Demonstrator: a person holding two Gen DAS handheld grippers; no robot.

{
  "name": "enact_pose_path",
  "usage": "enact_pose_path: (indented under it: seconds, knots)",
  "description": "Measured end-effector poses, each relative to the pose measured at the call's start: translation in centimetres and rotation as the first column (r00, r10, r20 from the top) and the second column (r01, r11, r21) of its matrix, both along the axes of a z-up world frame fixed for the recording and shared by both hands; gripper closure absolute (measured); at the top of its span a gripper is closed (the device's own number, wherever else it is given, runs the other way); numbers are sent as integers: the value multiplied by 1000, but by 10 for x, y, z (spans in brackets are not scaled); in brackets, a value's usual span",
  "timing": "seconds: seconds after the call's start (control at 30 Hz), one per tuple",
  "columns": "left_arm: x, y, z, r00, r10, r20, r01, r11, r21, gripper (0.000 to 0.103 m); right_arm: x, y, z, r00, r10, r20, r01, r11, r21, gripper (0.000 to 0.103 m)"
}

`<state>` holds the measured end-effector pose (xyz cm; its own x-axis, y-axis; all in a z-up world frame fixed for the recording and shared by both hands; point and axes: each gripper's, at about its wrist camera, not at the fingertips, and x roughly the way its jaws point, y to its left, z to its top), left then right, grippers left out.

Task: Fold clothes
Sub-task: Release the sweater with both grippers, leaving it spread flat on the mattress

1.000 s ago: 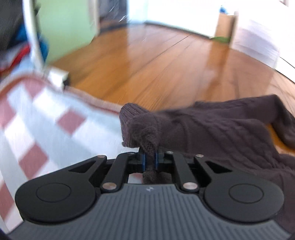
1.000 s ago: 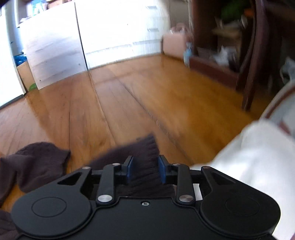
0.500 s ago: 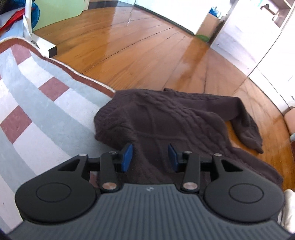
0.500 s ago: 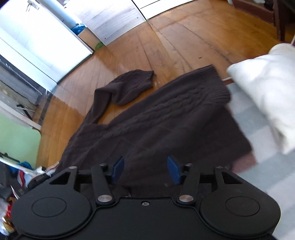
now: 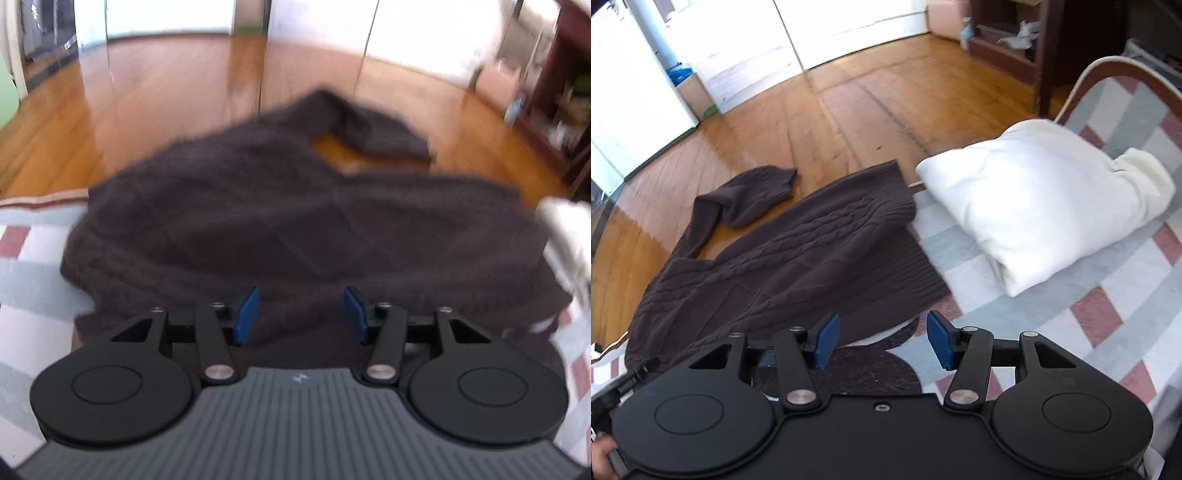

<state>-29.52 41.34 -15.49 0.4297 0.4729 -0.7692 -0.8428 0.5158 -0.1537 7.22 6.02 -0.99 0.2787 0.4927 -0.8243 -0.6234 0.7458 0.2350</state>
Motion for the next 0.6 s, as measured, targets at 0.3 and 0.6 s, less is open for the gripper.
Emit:
enact_pose_path:
  seconds: [0.3,0.6]
  knots:
    - [14,-7,0,998,-31,-59,28,998,-51,54,-35,3,-61,976,182,123,-169,979,-115,45]
    - [20,-8,-6,992,-39,-122,29,996,-84,46,-1,41,-142,997,78,-20,-78,997,15,45]
